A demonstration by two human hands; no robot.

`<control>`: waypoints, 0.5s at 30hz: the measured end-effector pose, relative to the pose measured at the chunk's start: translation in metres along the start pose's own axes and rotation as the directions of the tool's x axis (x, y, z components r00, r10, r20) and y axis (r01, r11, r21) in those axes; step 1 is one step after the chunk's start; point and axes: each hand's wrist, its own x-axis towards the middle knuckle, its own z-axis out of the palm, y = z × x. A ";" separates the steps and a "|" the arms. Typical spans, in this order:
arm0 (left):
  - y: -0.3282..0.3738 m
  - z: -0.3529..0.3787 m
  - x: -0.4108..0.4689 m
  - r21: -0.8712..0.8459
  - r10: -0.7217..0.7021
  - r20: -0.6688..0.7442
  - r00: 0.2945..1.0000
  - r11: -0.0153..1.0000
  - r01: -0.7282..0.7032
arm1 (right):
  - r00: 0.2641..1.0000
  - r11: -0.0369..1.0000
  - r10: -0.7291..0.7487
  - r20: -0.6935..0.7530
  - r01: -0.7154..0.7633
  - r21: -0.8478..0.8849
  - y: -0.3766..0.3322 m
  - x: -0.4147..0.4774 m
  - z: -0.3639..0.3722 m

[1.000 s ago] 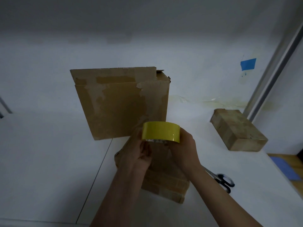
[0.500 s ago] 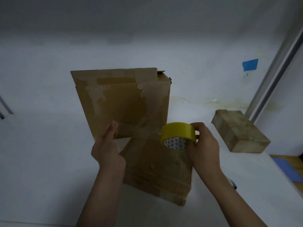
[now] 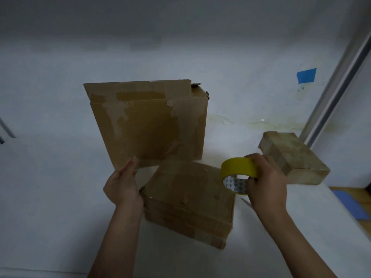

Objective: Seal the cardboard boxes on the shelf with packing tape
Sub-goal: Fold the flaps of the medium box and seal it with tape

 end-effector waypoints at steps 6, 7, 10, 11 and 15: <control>-0.016 -0.002 0.017 0.045 -0.141 0.032 0.989 0.989 0.140 | 0.996 0.998 -0.068 0.059 0.067 0.018 0.008 -0.004 -0.001; -0.017 -0.001 0.018 0.042 -0.163 0.038 0.986 0.986 0.162 | 0.996 0.997 -0.075 0.055 0.074 0.016 0.007 -0.004 -0.002; -0.022 0.002 0.020 0.021 -0.213 0.054 0.976 0.977 0.212 | 0.993 0.994 -0.108 0.041 0.107 0.010 0.005 -0.003 -0.004; -0.023 0.002 0.020 0.018 -0.225 0.054 0.973 0.974 0.224 | 0.993 0.994 -0.112 0.039 0.112 0.001 0.005 -0.004 -0.004; -0.028 0.001 0.022 0.033 -0.257 0.062 0.965 0.966 0.255 | 0.993 0.993 -0.114 0.014 0.115 -0.023 0.003 -0.005 -0.005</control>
